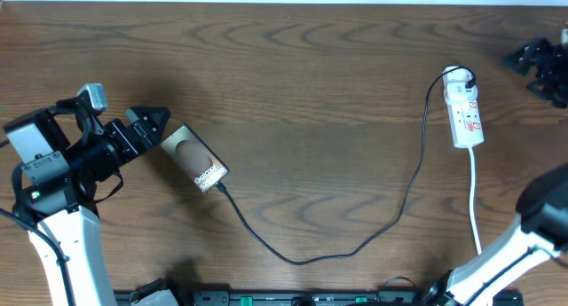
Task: Plug charger to phone and switch on socket
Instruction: 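Move the right gripper to the white power strip beside the charger plug, then press the orange switch next to the charger plug with the right gripper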
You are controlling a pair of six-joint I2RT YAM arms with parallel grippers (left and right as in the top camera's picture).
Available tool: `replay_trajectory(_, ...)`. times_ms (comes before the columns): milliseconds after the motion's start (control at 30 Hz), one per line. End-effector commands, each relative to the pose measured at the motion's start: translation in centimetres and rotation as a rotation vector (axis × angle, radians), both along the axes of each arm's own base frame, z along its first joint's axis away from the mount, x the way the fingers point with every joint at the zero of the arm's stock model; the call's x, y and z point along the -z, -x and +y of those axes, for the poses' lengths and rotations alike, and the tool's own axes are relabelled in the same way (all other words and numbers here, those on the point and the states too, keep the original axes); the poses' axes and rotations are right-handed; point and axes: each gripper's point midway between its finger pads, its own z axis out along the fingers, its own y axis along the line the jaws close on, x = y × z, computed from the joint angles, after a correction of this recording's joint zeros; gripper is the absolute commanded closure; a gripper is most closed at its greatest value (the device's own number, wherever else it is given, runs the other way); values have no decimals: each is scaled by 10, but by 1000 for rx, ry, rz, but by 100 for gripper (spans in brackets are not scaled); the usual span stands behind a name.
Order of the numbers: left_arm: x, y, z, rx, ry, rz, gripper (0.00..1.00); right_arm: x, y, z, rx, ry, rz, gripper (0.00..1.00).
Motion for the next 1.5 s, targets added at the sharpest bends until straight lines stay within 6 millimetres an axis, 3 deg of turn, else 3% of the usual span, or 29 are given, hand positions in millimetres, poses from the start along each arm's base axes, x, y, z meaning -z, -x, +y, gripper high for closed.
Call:
replay_trajectory(0,1,1,-2,24,-2,-7,8,33,-6,-4,-117,28,25,1)
replay_trajectory(133,2,1,-2,28,-5,-5,8,68,-6,-3,-210,20,53,1)
replay_trajectory(433,9,-2,-1,28,8,19,8,110,-14,19,-303,-8,94,1)
replay_trajectory(900,23,-7,1,29,32,64,8,119,-34,64,-431,75,96,1)
replay_trajectory(1467,24,-6,1,30,35,70,8,121,-34,60,-347,73,154,1)
